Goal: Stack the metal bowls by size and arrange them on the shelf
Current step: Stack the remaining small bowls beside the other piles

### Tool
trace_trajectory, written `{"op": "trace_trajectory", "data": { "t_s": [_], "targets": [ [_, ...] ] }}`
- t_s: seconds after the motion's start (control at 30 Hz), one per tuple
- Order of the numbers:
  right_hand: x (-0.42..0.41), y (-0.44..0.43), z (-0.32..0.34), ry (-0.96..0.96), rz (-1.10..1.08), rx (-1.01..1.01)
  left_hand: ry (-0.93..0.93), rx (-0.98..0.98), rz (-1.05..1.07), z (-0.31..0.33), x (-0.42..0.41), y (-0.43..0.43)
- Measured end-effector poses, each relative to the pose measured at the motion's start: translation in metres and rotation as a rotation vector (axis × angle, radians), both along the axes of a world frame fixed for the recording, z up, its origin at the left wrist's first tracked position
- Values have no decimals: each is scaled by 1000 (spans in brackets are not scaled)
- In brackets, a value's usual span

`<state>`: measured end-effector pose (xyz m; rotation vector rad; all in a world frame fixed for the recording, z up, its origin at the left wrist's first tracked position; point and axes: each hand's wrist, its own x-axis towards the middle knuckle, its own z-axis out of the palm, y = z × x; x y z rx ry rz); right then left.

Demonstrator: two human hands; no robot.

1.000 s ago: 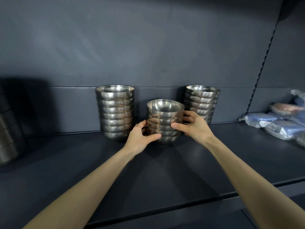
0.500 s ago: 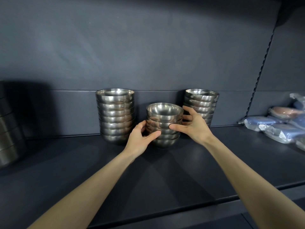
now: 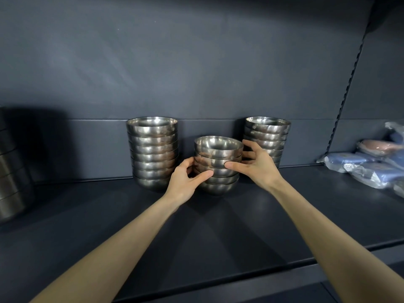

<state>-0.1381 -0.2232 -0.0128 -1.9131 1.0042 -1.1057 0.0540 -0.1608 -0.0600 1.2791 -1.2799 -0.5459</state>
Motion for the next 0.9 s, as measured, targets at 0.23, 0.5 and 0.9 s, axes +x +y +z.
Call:
{"op": "trace_trajectory", "data": {
  "t_s": [0.23,0.5,0.9],
  "targets": [
    [0,0,-1,6,-6,-3,-4,12,10,-1,0,1],
    [0,2,0,32,-17,-6,-14,41,4,1,-1,3],
    [-5,7,6,142,-27,35,-82,134,19,11,-2,16]
  ]
}}
